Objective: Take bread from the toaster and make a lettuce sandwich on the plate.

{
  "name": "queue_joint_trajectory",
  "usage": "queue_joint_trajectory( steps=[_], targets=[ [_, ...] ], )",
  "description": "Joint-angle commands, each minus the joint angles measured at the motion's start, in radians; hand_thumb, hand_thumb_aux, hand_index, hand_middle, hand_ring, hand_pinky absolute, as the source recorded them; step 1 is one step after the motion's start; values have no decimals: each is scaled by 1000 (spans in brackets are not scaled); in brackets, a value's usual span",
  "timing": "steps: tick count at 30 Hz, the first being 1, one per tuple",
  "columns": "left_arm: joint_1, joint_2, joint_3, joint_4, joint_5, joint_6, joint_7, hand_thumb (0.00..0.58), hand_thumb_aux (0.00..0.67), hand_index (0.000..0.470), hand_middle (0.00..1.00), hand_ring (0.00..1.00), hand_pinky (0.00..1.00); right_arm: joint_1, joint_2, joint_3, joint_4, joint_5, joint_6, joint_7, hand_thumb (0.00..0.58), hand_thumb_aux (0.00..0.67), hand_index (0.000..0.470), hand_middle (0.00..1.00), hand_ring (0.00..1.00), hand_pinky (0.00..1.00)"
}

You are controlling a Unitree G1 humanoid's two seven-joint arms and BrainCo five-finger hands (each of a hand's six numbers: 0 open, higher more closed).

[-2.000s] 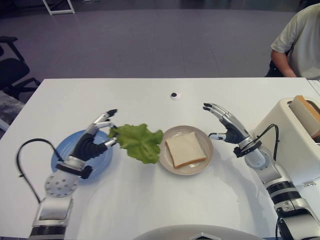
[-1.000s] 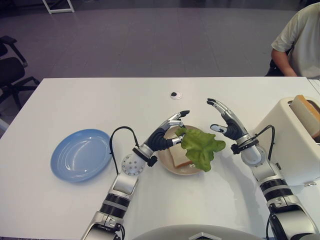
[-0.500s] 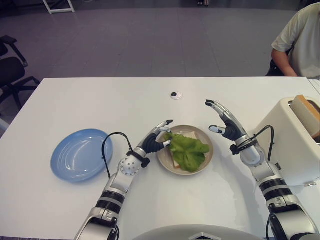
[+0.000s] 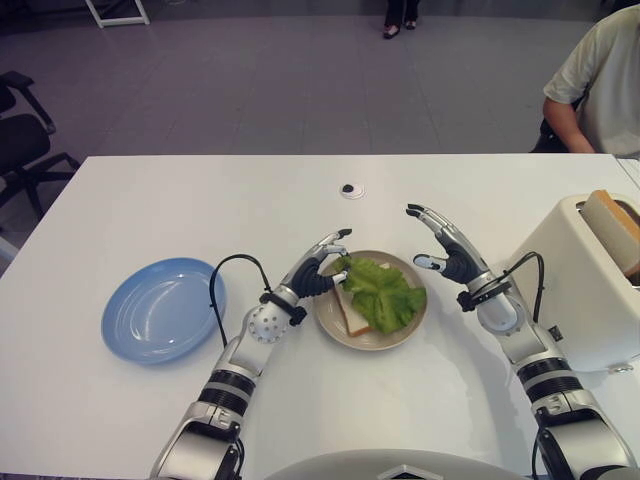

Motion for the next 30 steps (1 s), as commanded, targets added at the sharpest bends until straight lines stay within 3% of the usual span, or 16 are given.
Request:
queue_joint_trajectory(
  steps=[1, 7, 8, 9, 10, 11, 12, 13, 20, 24, 27, 30],
  targets=[
    [-19, 4, -9, 32, 23, 12, 9, 580, 670, 470, 0, 0, 0, -19, 7, 8, 7, -11, 0, -1, 0, 0, 0, 0, 0, 0],
    [-25, 8, -7, 49, 39, 8, 26, 580, 662, 464, 0, 0, 0, -19, 6, 11, 7, -13, 0, 4, 0, 0, 0, 0, 0, 0],
    [-24, 9, -6, 50, 39, 8, 29, 541, 497, 348, 0, 0, 0, -17, 5, 11, 7, -13, 0, 4, 0, 0, 0, 0, 0, 0],
    [-23, 10, -5, 50, 39, 7, 31, 521, 457, 321, 0, 0, 0, -16, 5, 12, 7, -14, -1, 4, 0, 0, 0, 0, 0, 0],
    [-22, 12, -3, 50, 38, 7, 33, 468, 376, 264, 0, 0, 0, -16, 4, 13, 7, -15, -1, 5, 0, 0, 0, 0, 0, 0],
    [-22, 13, -1, 50, 37, 7, 34, 374, 271, 190, 0, 0, 0, -15, 3, 13, 7, -15, -1, 5, 0, 0, 0, 0, 0, 0],
    [-21, 14, 0, 50, 36, 7, 34, 66, 39, 28, 0, 0, 0, -15, 3, 13, 7, -15, -1, 6, 0, 0, 0, 0, 0, 0],
    [-20, 14, 1, 48, 35, 8, 35, 0, 0, 0, 0, 0, 0, -14, 2, 12, 6, -15, -1, 6, 0, 0, 0, 0, 0, 0],
    [5, 29, 17, 4, 23, 12, 33, 0, 0, 0, 0, 0, 0, -15, -2, 13, 12, -21, -4, 3, 0, 0, 0, 0, 0, 0],
    [81, 34, 41, -145, -22, 17, 17, 0, 0, 0, 0, 0, 0, -1, -12, -2, -43, -13, -34, -4, 0, 0, 0, 0, 0, 0],
    [238, 28, 37, -394, -111, 11, -24, 0, 0, 0, 0, 0, 0, 104, -83, -90, -408, 50, 21, 80, 0, 0, 0, 0, 0, 0],
    [387, 21, 24, -553, -182, -7, -40, 0, 0, 0, 0, 0, 0, 223, -206, -261, -779, 147, 141, 215, 0, 0, 0, 0, 0, 0]
  ],
)
